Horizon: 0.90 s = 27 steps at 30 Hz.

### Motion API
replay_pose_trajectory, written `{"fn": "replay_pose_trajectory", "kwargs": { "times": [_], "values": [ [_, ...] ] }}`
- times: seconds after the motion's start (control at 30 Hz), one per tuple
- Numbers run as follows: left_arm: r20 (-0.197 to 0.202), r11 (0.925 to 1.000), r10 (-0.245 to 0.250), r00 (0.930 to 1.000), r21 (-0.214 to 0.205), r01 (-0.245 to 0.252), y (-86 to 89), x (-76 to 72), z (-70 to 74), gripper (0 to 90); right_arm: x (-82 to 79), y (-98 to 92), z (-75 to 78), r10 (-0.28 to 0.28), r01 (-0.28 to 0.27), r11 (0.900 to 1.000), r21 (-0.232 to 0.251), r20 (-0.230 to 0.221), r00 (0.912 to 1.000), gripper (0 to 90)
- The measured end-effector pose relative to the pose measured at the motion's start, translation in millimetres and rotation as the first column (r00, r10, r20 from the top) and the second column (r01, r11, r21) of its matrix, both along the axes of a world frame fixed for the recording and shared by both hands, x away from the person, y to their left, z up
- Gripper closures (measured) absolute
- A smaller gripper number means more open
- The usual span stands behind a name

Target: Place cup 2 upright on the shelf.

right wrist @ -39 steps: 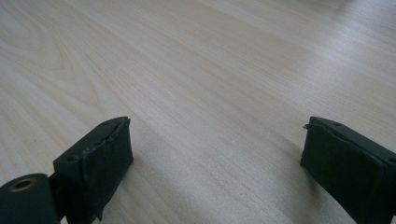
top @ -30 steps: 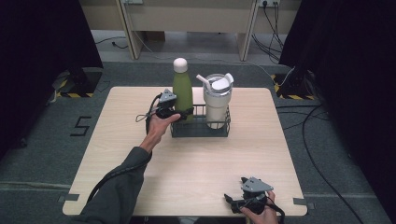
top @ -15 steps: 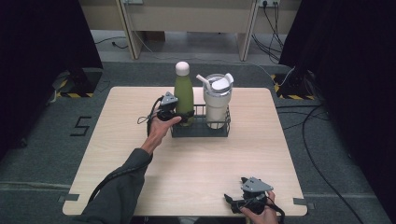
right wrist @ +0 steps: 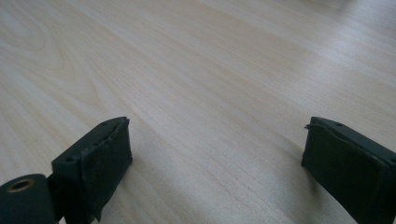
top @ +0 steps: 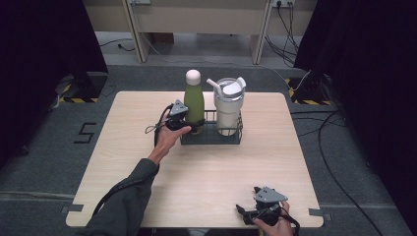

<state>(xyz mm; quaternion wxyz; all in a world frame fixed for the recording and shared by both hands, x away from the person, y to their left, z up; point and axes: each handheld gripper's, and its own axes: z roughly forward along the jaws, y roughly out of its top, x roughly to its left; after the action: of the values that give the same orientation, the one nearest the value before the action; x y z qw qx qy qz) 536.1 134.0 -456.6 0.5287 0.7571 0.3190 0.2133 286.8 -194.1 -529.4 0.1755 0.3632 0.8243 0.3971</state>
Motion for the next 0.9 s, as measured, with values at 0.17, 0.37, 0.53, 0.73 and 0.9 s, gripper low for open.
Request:
{"fn": "replay_pose_trajectory", "kwargs": {
  "times": [0.17, 0.37, 0.53, 0.73, 0.9],
  "values": [
    [-0.001, 0.9997, 0.006, 1.0000, -0.022, -0.006, 0.6, -1.1, -1.0, 19.5, 0.0, 0.0, 0.0, 0.000, 0.000, 1.0000, 0.000, 0.000, 1.0000, 8.1],
    [-0.014, 0.9990, 0.007, 0.9999, -0.044, -0.008, 5.1, -1.7, 6.4, 14.5, 0.0, 0.0, 0.0, 0.000, 0.000, 1.0000, 0.000, 0.000, 1.0000, 8.1],
    [-0.016, 0.9997, -0.002, 0.9999, -0.025, 0.002, 6.4, -4.1, 10.2, 14.5, 0.0, 0.0, 0.0, 0.000, 0.000, 1.0000, -0.001, 0.001, 1.0000, 8.1],
    [-0.019, 0.9997, -0.001, 0.9998, -0.025, 0.000, 8.9, -7.1, 13.2, 14.5, 0.0, 0.0, 0.0, 0.000, 0.000, 1.0000, -0.001, 0.001, 1.0000, 8.1],
    [-0.019, 0.9999, -0.001, 0.9998, -0.012, 0.001, 12.2, -8.8, 15.2, 14.6, 0.0, 0.0, 0.0, 0.000, 0.000, 1.0000, -0.001, 0.001, 1.0000, 8.1]
  ]
}}
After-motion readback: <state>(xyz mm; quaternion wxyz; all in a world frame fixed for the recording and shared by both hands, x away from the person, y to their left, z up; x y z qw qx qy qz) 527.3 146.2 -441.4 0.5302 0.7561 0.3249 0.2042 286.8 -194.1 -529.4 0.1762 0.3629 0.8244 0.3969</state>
